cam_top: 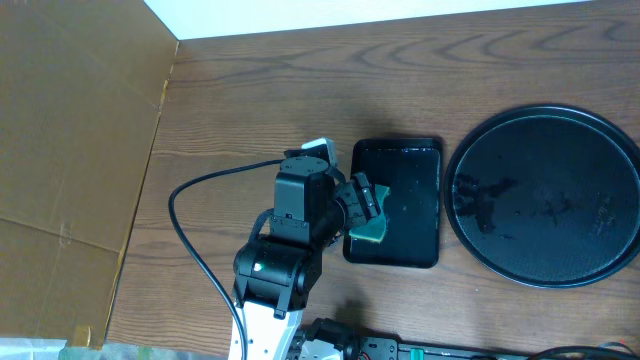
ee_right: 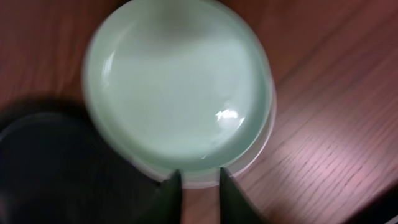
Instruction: Clean dirty plates on tray and stack at the side
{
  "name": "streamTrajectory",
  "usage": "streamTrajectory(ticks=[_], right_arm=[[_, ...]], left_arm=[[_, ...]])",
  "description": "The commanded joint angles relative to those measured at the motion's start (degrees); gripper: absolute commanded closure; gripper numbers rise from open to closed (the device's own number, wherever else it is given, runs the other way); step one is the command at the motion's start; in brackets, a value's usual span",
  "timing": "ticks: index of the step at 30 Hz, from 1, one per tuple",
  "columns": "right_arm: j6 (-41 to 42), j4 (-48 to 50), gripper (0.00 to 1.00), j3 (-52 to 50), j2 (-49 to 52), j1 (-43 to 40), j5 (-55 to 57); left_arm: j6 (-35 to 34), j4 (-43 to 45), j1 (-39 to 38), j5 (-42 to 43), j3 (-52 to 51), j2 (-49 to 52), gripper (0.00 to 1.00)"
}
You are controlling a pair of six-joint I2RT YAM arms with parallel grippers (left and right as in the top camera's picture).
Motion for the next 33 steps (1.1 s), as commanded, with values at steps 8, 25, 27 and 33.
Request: streamTrajectory(ticks=[8, 25, 27, 33], right_arm=[[-19.19, -4.2, 0.67, 0.13, -1.99, 12.0, -26.97], [-21.88, -5.86, 0.01, 1.27, -26.93, 31.69, -37.13], [-21.84, -8.76, 0.01, 1.27, -28.57, 31.69, -36.52], [-24.28, -8.37, 0.01, 0.92, -30.56, 32.59, -30.88]], left_arm=[[0.09, -0.02, 0.17, -0.31, 1.27, 0.22, 0.2], [0.09, 0.0, 0.17, -0.28, 1.27, 0.22, 0.2], [0.09, 0.0, 0.17, -0.31, 1.27, 0.22, 0.2], [0.09, 0.0, 0.17, -0.28, 1.27, 0.22, 0.2]])
